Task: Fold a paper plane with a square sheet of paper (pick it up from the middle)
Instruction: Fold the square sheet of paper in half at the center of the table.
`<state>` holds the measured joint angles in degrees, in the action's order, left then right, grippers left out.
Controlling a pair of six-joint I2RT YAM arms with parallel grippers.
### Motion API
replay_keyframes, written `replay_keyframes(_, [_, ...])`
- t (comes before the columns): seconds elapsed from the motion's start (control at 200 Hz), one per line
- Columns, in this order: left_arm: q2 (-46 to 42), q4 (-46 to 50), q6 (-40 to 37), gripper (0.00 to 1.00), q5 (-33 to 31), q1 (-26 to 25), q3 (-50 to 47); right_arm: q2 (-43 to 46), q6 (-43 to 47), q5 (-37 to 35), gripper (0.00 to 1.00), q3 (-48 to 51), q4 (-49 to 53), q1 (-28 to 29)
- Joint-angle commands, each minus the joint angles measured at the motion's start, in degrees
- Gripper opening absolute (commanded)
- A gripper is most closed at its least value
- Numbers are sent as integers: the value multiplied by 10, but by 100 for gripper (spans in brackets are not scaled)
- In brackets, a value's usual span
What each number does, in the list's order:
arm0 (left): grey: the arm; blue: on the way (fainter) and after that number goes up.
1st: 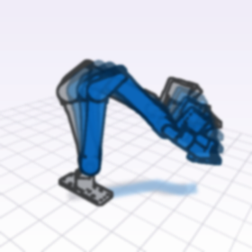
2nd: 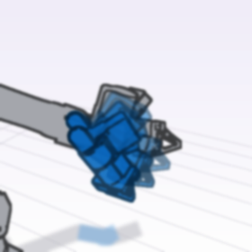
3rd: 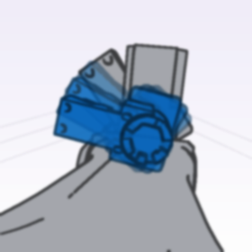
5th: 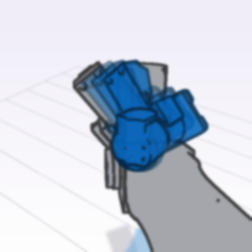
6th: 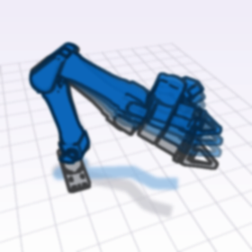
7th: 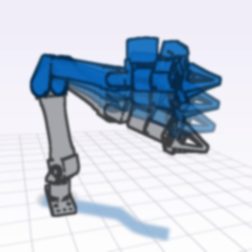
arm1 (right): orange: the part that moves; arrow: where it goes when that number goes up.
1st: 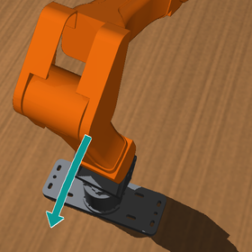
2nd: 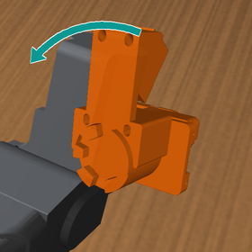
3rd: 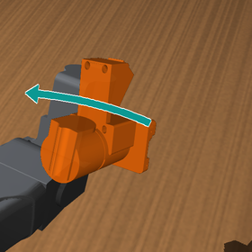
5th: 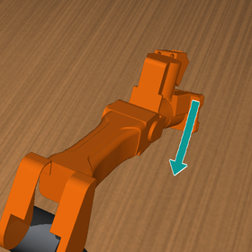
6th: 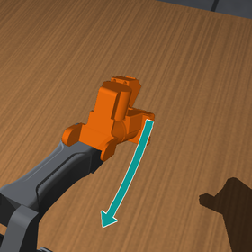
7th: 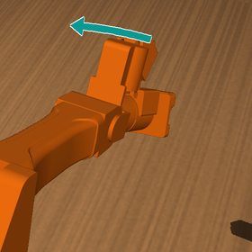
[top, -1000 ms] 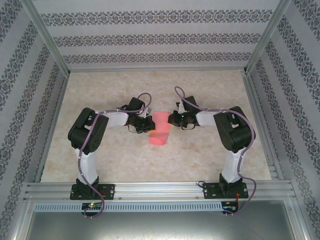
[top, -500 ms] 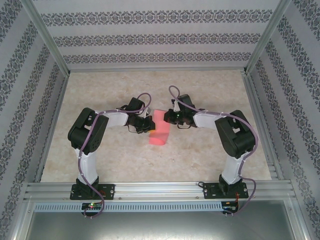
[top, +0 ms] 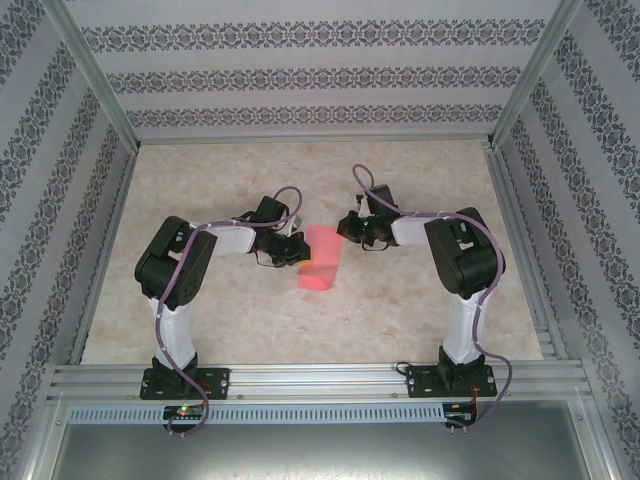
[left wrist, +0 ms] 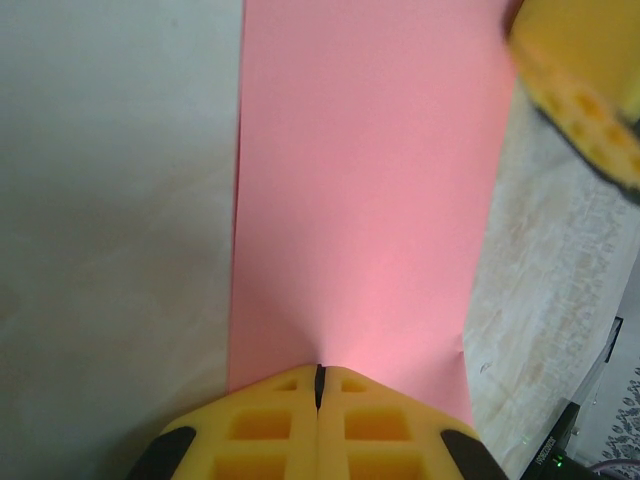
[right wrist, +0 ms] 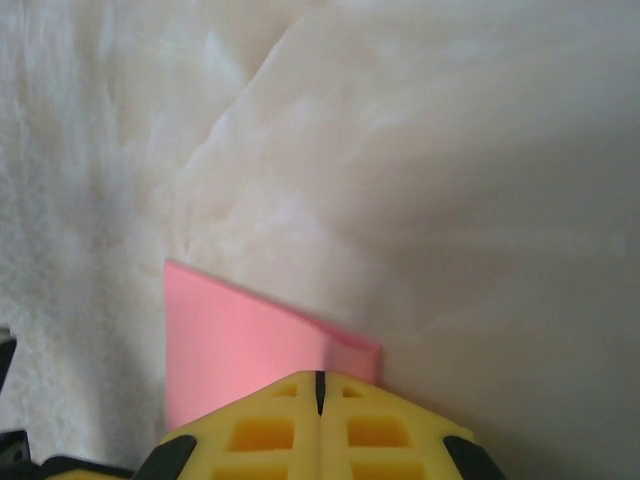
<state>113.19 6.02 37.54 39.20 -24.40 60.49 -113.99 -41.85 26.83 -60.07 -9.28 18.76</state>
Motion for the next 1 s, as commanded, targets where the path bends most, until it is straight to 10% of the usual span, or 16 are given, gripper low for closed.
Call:
replay_keyframes(0.0, [77, 129, 1, 0, -139, -5, -59, -12, -8, -63, 0, -1, -11, -49])
replay_keyframes(0.495, [72, 130, 1, 0, -145, -6, -57, 144, -25, -13, 0, 111, 25, 60])
replay_keyframes(0.999, [69, 128, 2, 0, -147, -5, -62, 90, -24, 33, 0, 116, 83, 141])
